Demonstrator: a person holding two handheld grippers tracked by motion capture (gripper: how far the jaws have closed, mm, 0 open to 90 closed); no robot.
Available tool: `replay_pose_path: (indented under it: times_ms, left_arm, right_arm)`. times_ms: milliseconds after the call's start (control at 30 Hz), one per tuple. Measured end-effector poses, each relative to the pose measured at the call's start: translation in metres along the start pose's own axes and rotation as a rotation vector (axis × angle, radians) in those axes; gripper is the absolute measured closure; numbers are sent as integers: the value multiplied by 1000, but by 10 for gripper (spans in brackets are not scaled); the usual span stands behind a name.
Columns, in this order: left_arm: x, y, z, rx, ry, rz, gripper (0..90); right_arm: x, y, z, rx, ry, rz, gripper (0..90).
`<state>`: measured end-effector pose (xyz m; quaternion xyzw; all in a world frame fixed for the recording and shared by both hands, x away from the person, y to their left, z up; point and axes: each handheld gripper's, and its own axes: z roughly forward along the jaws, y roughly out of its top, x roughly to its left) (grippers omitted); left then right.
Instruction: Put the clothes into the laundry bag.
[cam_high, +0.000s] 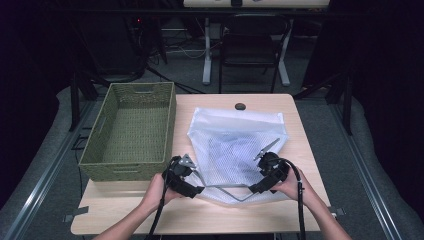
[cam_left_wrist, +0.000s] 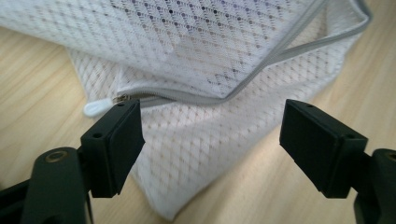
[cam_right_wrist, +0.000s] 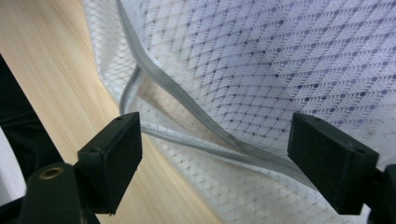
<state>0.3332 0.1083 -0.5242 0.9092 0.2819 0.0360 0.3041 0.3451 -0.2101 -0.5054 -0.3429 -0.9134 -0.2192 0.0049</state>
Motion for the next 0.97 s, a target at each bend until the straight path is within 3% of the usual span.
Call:
replay_pose_path:
  times_ms: [100,200,300,467,633,733,767,867,967]
  left_arm:
    - [-2,-5,-9,-12,6,-1,194]
    - [-7,-16,-25,-28,22,-4,176]
    - [-7,-28,-34,-28,31,-13,168]
    - [-2,-49,-46,-1,81,-32,160]
    - [5,-70,-57,8,113,-73,151]
    - [7,-77,-60,11,138,-86,144]
    - [10,-83,-61,14,165,-100,137]
    - [17,-86,-63,9,174,-126,110]
    - [20,-86,-64,0,190,-115,104]
  right_arm:
    - [3,-4,-4,-18,-20,-2,142]
    - [5,-18,-13,-50,-71,32,114]
    - [1,-33,-18,-64,-113,64,102]
    - [-8,-62,-23,-81,-177,123,95]
    - [-15,-85,-24,-98,-219,177,94]
    - [-19,-94,-23,-101,-227,201,90]
    - [-21,-95,-23,-99,-228,211,84]
    - [-27,-99,-24,-103,-256,215,72]
    - [-34,-103,-24,-103,-300,229,51]
